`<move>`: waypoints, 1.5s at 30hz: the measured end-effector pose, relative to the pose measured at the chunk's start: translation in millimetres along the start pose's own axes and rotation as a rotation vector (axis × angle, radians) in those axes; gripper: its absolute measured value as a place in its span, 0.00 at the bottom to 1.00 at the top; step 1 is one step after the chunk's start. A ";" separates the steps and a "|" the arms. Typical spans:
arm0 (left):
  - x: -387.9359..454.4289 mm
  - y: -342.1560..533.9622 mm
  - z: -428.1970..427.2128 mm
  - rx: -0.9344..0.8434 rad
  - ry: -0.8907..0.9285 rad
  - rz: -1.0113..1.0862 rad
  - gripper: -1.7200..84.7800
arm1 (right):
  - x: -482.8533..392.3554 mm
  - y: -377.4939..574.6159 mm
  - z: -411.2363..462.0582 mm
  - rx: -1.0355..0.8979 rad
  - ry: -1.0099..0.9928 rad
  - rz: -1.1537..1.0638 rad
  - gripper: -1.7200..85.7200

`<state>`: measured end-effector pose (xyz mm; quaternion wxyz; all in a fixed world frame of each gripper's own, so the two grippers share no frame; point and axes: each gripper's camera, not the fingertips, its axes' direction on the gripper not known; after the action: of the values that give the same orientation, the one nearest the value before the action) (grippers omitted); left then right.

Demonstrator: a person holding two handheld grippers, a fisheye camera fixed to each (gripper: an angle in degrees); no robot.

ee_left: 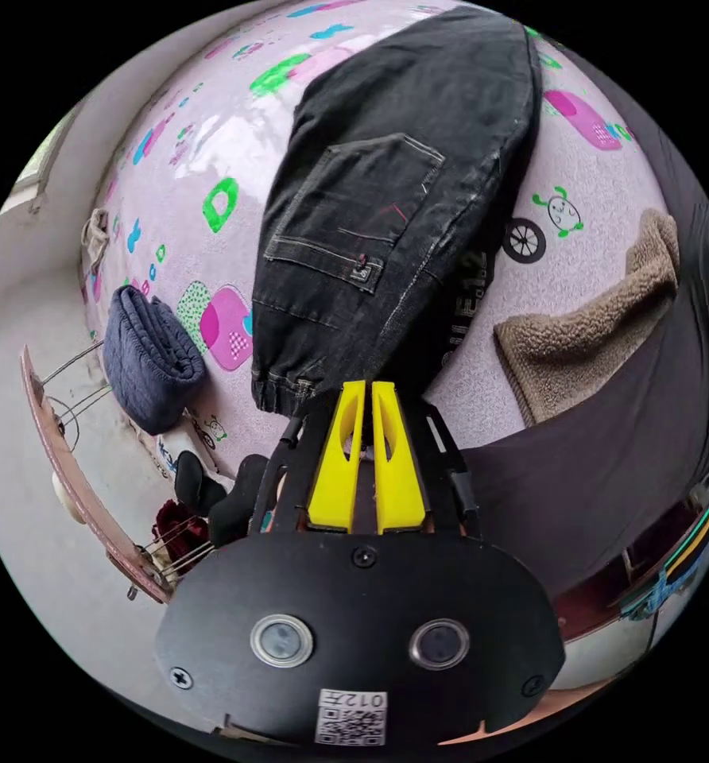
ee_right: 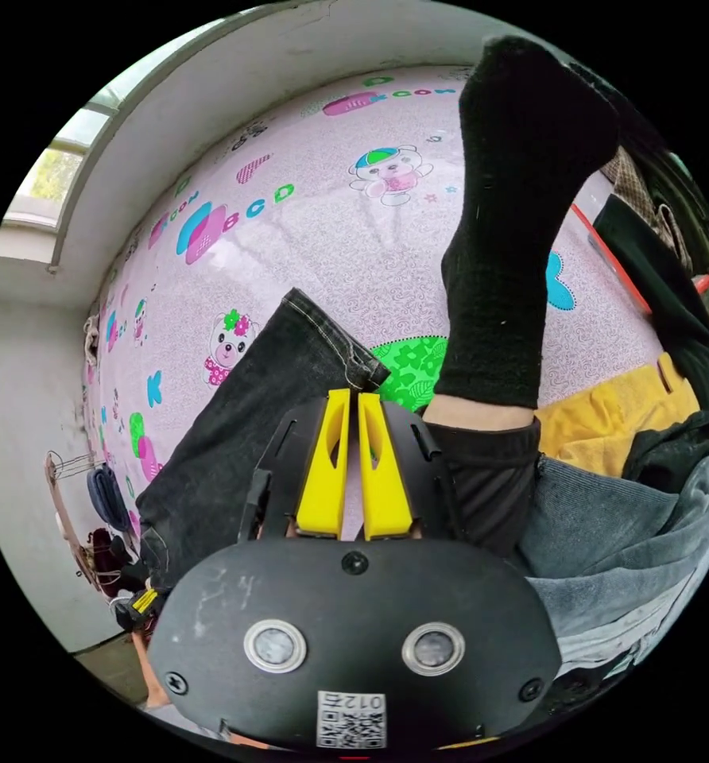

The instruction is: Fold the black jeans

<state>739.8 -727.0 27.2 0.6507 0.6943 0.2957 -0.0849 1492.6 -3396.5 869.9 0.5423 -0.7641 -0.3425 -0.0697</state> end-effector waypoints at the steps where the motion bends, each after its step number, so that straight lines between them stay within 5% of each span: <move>1: 3.1 -3.5 5.7 -0.015 0.007 0.009 0.02 | 2.0 3.8 10.7 -0.006 0.010 0.014 0.01; 11: 8.6 -5.2 -25.1 0.005 -0.092 -0.035 0.02 | -13.8 7.8 42.0 -0.016 0.041 -0.086 0.02; 20: 59.9 -49.3 33.4 -0.191 -0.134 0.128 0.03 | -20.5 31.4 88.6 0.008 0.152 -0.030 0.03; 25: 21.1 -5.2 8.0 -0.181 -0.041 -0.094 0.03 | -23.8 46.7 74.8 0.090 0.230 -0.085 0.03; 28: -20.2 46.2 -20.4 -0.070 0.039 -0.383 0.03 | -50.0 70.0 70.7 0.175 0.164 -0.271 0.02; 30: -49.5 74.7 -33.8 0.190 0.265 -0.604 0.03 | -74.2 87.2 84.4 0.127 0.022 -0.395 0.02; 33: -54.7 57.4 -21.1 0.297 0.384 -0.670 0.03 | -123.8 124.0 127.1 -0.045 -0.181 -0.570 0.01; 38: -24.1 -3.8 2.9 0.253 0.428 -0.585 0.03 | -197.3 194.3 189.5 -0.169 0.034 -0.904 0.01; 45: 12.9 -19.9 18.2 0.164 0.284 -0.542 0.03 | -189.8 211.7 213.3 -0.176 0.272 -0.992 0.01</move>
<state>744.7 -740.9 1.2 0.4984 0.6454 0.5498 -0.1811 1419.4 -3332.1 528.1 0.4175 -0.5367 -0.5826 -0.4453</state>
